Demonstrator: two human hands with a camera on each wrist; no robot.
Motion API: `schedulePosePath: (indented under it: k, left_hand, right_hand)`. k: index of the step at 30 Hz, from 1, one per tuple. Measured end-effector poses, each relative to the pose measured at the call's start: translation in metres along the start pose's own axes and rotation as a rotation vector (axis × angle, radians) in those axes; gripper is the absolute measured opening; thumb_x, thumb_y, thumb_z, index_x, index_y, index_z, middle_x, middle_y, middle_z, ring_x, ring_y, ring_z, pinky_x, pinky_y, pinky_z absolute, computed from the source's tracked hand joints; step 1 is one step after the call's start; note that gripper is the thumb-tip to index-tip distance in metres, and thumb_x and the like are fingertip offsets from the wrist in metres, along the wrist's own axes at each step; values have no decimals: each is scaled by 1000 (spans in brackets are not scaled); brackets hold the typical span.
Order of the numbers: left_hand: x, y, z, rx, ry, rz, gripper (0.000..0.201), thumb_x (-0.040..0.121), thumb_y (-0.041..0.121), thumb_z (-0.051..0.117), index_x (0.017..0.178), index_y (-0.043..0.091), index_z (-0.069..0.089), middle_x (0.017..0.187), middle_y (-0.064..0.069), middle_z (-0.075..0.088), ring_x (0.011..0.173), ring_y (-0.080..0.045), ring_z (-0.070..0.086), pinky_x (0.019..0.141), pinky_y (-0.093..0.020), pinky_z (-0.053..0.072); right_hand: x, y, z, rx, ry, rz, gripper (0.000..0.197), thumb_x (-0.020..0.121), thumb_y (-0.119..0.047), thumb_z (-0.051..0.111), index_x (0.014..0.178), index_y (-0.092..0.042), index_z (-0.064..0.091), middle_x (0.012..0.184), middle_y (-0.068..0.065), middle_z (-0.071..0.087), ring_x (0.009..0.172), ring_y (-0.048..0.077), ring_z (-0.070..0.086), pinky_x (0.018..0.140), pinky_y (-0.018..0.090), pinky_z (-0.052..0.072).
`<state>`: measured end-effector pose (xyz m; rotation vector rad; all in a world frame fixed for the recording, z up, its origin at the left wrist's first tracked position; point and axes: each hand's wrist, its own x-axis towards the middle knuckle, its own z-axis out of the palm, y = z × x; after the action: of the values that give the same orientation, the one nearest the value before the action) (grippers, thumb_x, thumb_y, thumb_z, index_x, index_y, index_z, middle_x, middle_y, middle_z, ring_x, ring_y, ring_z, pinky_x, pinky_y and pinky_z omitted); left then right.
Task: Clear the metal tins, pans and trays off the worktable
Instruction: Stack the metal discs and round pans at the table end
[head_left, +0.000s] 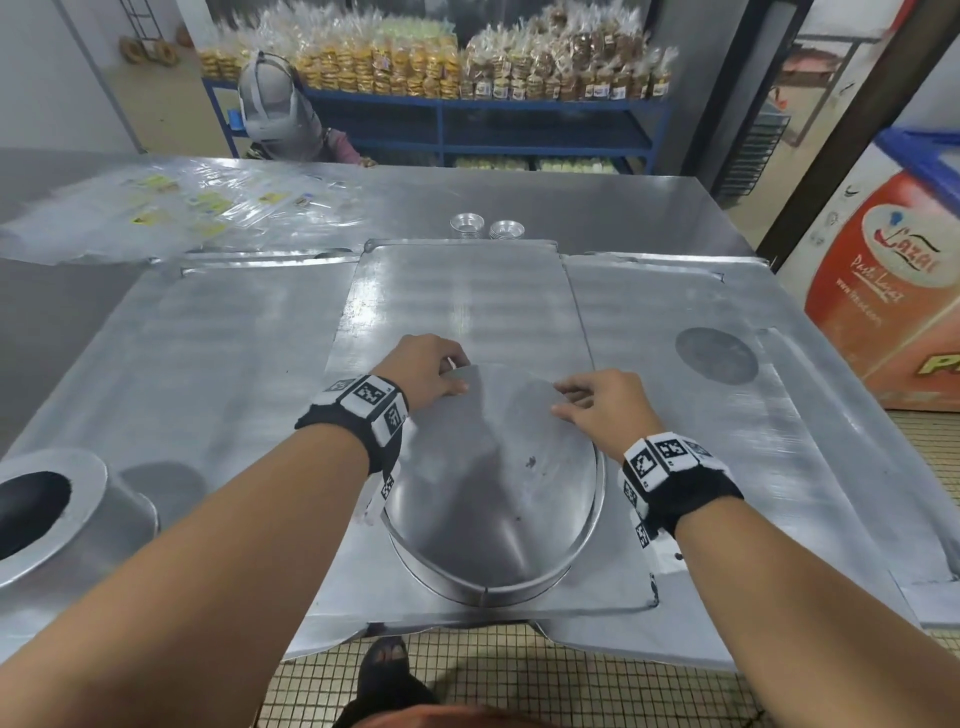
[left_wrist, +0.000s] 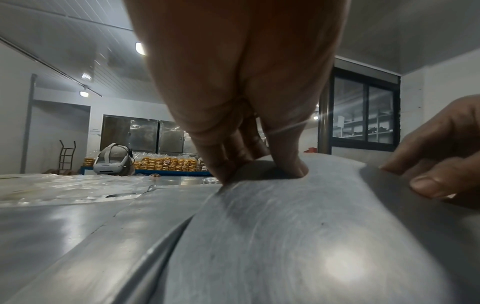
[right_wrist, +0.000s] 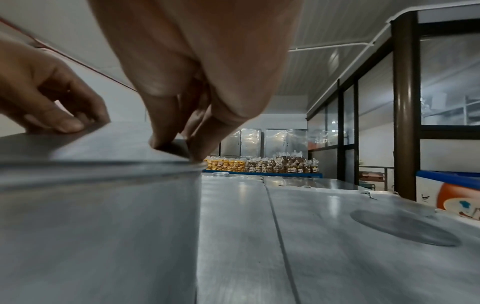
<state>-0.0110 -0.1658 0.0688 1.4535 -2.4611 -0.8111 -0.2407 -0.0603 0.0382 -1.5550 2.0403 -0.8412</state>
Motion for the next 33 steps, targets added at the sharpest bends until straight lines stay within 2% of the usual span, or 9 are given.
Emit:
schedulePosePath:
  k: [3,8,11,16,20,23,26,30,33]
  left_hand:
    - [0,2,4,0,6,-10,25,87,19,77,112,17,73,99,-6,70,88,-18,61,75,-22,43]
    - [4,16,3,216,-87,9,29,91,17,71,119,9,73,106,-8,71,104,-25,63,85,-25,47]
    - [4,27,3,365,-143,9,18,92,10,66,106,2,73,73,-2,51,90,-29,60,71,-26,42]
    - [-4,21,21,516,-240,14,20,92,1,56,106,6,69,97,-12,65,71,-22,56,63,-25,47]
    - [-6,15,27,517,-244,-17,7,88,4,64,84,7,59,70,-3,48,54,-12,47,45,-20,37]
    - [-6,13,17,431,-197,-57,24,81,-3,65,103,6,70,92,-11,64,75,-24,67,65,-32,59]
    - [-7,8,8,335,-96,-84,34,80,-1,65,110,11,71,110,-10,65,95,-28,68,86,-39,60]
    - [-19,-2,1,374,-105,-238,28,84,7,68,111,10,62,110,-10,61,95,-26,65,78,-33,57]
    - [-34,-12,5,391,-205,-380,21,88,12,67,105,0,68,82,-9,65,79,-26,64,66,-29,52]
  right_hand:
    - [1,1,2,-103,-5,-11,33,79,-16,81,112,-12,76,98,6,76,90,15,71,95,27,53]
    - [2,-5,5,-244,-31,-22,34,82,-14,76,115,-14,74,102,7,76,100,21,69,97,33,52]
    - [1,-9,7,-303,-54,-33,36,80,-11,76,115,-19,74,103,7,75,101,23,69,96,34,52]
    - [-3,-9,3,-276,-32,-35,38,74,0,71,105,-20,78,94,6,76,93,25,70,87,38,57]
    - [-1,-3,6,-291,-16,-50,42,69,4,64,94,-25,79,83,2,76,84,23,70,76,35,59]
    - [0,5,9,-349,21,-52,33,72,-4,68,93,-27,79,81,0,75,82,22,70,71,33,59]
    - [-1,14,10,-384,7,3,25,73,-8,69,89,-24,78,82,4,74,81,25,71,71,34,60]
    - [-9,22,6,-359,-60,113,35,77,-4,59,103,-21,76,97,12,73,92,32,69,81,34,58]
    - [-21,21,1,-239,-91,194,31,77,-5,57,102,-15,73,100,13,71,87,35,70,76,42,61]
